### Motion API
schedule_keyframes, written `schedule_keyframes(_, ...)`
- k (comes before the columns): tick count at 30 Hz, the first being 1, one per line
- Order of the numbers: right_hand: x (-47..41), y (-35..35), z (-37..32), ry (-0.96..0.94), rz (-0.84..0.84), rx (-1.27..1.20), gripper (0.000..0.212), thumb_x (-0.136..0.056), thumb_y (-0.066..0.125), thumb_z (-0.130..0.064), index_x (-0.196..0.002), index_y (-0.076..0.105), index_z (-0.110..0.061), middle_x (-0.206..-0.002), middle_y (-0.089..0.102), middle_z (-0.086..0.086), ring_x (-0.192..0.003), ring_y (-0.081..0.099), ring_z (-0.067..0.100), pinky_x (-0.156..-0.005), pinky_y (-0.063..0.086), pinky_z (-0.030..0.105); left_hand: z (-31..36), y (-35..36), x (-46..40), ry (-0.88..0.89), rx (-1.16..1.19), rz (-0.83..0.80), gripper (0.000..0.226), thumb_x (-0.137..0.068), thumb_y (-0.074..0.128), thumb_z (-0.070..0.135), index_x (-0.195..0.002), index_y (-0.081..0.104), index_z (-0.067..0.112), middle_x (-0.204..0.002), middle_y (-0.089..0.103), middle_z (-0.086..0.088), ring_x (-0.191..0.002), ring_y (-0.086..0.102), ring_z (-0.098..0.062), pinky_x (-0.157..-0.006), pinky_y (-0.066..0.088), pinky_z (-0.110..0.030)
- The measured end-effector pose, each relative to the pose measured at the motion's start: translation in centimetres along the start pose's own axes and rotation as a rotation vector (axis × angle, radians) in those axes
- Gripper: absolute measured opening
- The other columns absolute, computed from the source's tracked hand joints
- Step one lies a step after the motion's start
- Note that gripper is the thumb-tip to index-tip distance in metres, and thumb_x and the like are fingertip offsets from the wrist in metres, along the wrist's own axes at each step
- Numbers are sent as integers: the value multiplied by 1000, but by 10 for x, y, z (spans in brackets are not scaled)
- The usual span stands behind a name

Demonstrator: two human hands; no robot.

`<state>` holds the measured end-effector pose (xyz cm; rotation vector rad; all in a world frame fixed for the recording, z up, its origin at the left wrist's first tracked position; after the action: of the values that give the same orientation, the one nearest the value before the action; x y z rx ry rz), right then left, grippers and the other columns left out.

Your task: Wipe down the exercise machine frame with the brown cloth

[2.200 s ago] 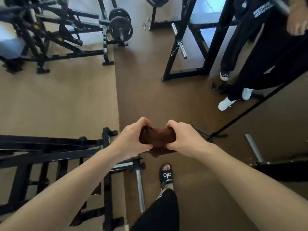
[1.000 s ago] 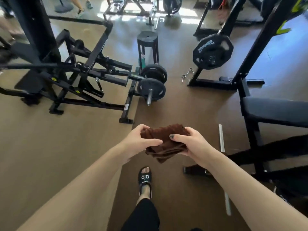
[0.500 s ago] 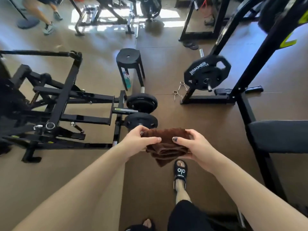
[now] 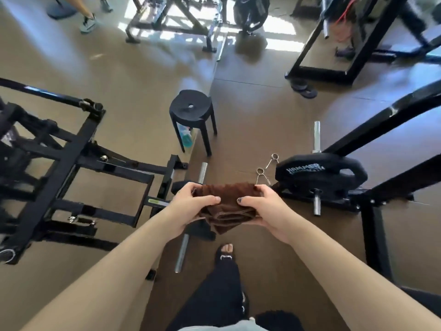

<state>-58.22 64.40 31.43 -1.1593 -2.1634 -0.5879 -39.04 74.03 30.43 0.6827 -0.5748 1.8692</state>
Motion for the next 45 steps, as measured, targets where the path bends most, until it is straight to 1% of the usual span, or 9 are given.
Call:
schedule_keyframes(7,-165,-33,-103,42,33,123,47,-85,77,-8,-126,55,-17,-121,69,8,-105,73,27,-88,62,51,88,3,-161,-102,75,-64,64,-74,90,13,-124,52,27,-119,66,-3,-93,74,-15,-73,62,-26)
schedule_keyframes(12,-273,-35,-176,65,26,228,45,-83,78,-7,-122,59,-19,-119,71,7,-106,72,27,-90,61,53,148,-7,-246,-107,-12,95,66,-74,90,19,-128,52,23,-120,64,-2,-110,65,-22,-99,57,-44)
schedule_keyframes(21,-448,16,-310,111,-162,520,46,-87,78,-18,-124,52,-25,-115,62,-4,-106,66,18,-75,62,28,239,-73,-370,-166,98,282,61,-77,90,28,-127,54,19,-119,66,-1,-107,68,-21,-95,59,-45)
schedule_keyframes(27,-605,51,-379,164,-243,598,40,-93,73,-16,-123,49,-29,-114,60,-10,-104,63,13,-87,61,31,289,-114,-504,-205,143,444,48,-79,87,33,-115,56,29,-113,66,7,-105,65,-16,-97,58,-43)
schedule_keyframes(31,-719,70,-391,173,-278,733,43,-93,72,-18,-129,50,-26,-119,63,-5,-109,64,17,-94,59,36,295,-134,-602,-264,148,512,46,-80,84,34,-117,57,31,-113,64,10,-105,63,-15,-98,56,-43)
schedule_keyframes(34,-785,85,-386,157,-322,895,44,-93,71,-22,-130,48,-28,-115,61,-7,-95,60,6,-67,49,16,284,-149,-661,-326,144,549,47,-84,82,30,-122,55,29,-119,62,5,-110,61,-19,-99,55,-44)
schedule_keyframes(36,-826,95,-373,163,-341,993,44,-95,69,-26,-133,46,-27,-118,60,-6,-92,58,6,-64,45,14,273,-160,-699,-364,126,580,48,-84,82,28,-124,55,30,-121,61,4,-111,59,-20,-100,55,-45)
schedule_keyframes(40,-889,116,-341,210,-342,1113,59,-100,63,-33,-150,34,-19,-138,55,3,-120,61,24,-96,56,33,246,-184,-766,-400,95,611,58,-84,82,27,-134,52,28,-125,56,4,-113,55,-19,-98,53,-38)
schedule_keyframes(45,-934,143,-310,237,-383,1154,68,-103,57,-38,-159,24,-19,-148,51,5,-128,59,26,-106,53,39,206,-215,-821,-442,173,659,77,-83,82,29,-147,40,35,-145,50,0,-123,53,-22,-99,47,-34)
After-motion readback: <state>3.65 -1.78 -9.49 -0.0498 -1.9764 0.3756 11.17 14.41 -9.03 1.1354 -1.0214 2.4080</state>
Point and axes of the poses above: each hand's wrist, its own x-axis away from the middle knuckle, its own y-axis out of the palm, z = x × y, the point moved 2 cm from there along -x, towards the middle knuckle
